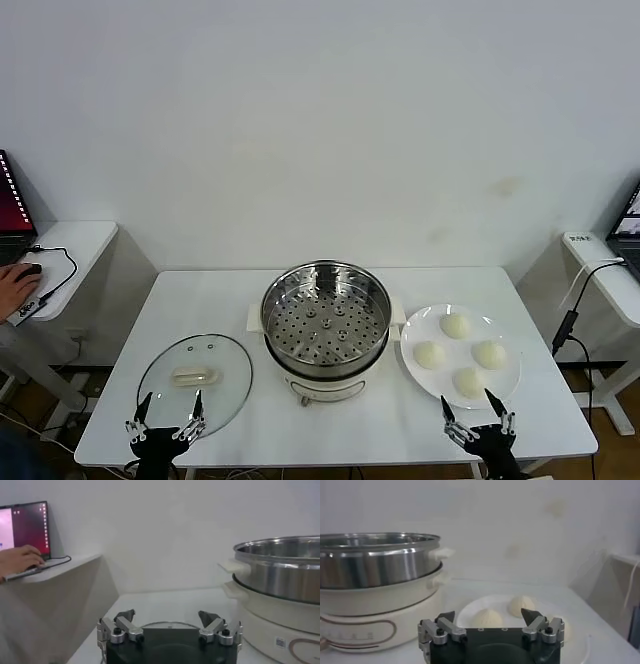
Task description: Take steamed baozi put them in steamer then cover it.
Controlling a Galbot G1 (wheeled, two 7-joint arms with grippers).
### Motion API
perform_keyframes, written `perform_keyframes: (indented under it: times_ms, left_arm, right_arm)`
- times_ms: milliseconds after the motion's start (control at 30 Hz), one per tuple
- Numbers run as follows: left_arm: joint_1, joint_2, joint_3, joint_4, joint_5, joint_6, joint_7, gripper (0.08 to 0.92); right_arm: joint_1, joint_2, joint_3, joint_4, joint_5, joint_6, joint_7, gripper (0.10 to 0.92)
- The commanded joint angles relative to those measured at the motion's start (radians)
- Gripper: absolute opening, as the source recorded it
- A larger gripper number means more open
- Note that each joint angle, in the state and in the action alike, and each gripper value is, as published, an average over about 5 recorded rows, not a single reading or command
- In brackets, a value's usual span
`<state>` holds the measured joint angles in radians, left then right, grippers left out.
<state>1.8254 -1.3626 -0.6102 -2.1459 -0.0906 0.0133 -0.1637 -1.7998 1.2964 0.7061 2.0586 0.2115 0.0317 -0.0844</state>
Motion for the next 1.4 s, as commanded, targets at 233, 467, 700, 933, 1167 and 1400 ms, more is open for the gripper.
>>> perform_keyframes:
  times_ms: [233, 467, 700, 933, 1167, 1400]
  left_arm:
    - [-0.043, 0.012, -0.015, -0.001, 0.105, 0.021, 0.015, 0.823]
    - [-0.064, 0.005, -0.015, 0.002, 0.132, 0.025, 0.020, 0.823]
    - [-0.072, 0.007, -0.014, -0.004, 0.153, 0.022, 0.026, 0.823]
    - [-0.081, -0.002, -0.028, 0.004, 0.154, 0.014, 0.022, 0.823]
    - [-0.076, -0.008, -0.047, 0.004, 0.156, 0.007, 0.023, 0.823]
    - [-0.065, -0.003, -0.070, -0.004, 0.158, 0.001, 0.022, 0.823]
  right_arm:
    - [0.153, -0.227, 0.118, -0.031, -0.431, -0.057, 0.008, 0.823]
    - [0.323, -0.508, 0.128, -0.123, -0.584, -0.153, -0.187, 0.823]
    - [0.590, -0.793, -0.048, -0.298, -0.576, -0.160, -0.464, 0.823]
    - [1.086, -0.879, -0.536, -0.491, -0.477, -0.223, -0.712, 0.823]
    - [1.557, -0.770, -1.040, -0.730, -0.464, -0.203, -0.926, 0.823]
    - [1.702, -0.656, -1.241, -0.874, -0.509, -0.176, -1.102, 0.823]
